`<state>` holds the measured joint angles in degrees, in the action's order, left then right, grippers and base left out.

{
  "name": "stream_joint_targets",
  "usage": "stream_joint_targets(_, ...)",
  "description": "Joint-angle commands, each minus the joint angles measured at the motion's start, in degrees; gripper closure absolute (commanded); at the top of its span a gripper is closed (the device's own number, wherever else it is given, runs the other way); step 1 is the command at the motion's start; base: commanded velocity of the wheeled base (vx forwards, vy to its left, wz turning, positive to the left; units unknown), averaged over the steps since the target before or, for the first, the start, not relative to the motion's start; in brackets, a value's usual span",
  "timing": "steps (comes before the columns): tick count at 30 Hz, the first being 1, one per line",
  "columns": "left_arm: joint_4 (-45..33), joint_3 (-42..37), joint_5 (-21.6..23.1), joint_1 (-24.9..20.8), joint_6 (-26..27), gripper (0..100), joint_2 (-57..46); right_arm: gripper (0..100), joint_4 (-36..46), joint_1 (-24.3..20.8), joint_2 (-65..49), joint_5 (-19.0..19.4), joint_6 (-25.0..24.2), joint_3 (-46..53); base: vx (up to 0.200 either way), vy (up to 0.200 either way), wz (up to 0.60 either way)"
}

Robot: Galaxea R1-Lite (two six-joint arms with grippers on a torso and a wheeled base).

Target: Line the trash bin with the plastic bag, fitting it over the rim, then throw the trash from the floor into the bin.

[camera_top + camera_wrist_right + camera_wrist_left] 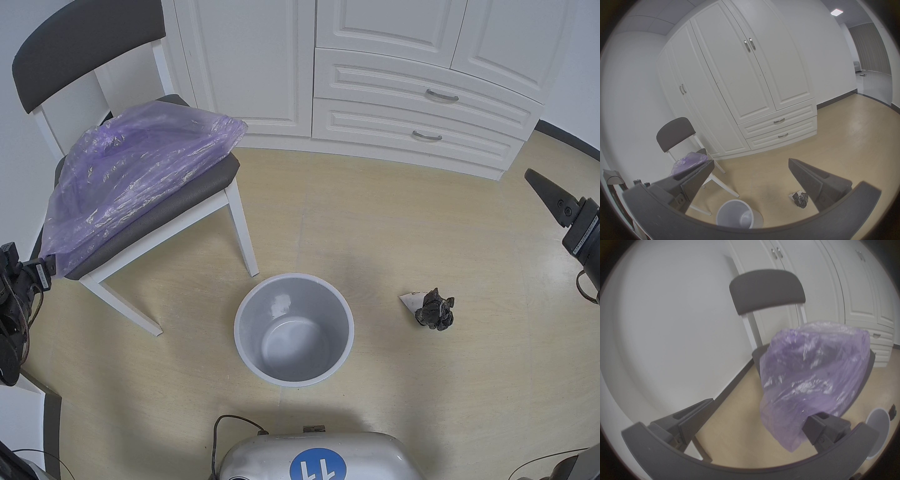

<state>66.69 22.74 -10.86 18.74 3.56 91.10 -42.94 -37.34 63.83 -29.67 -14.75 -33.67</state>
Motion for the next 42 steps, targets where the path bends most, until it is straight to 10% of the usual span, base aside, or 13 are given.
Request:
stream_joint_targets(1,7.22,-0.41,-0.04,-0.1,-0.04,0,3.65,0,-0.04,-0.1,-0.99,0.05,0.07,0.18,0.0,0.0,0.0)
stream_joint_targets(41,20.93,-2.61,-0.21,0.25,6.2,0,3.21,0,-0.04,-0.19,0.07,1.37,-0.72,2.12,0.0,0.0,0.0)
stream_joint_targets(42,20.93,-2.52,-0.21,0.25,6.2,100,3.21,0,-0.04,-0.19,0.07,1.37,-0.72,2.12,0.0,0.0,0.0)
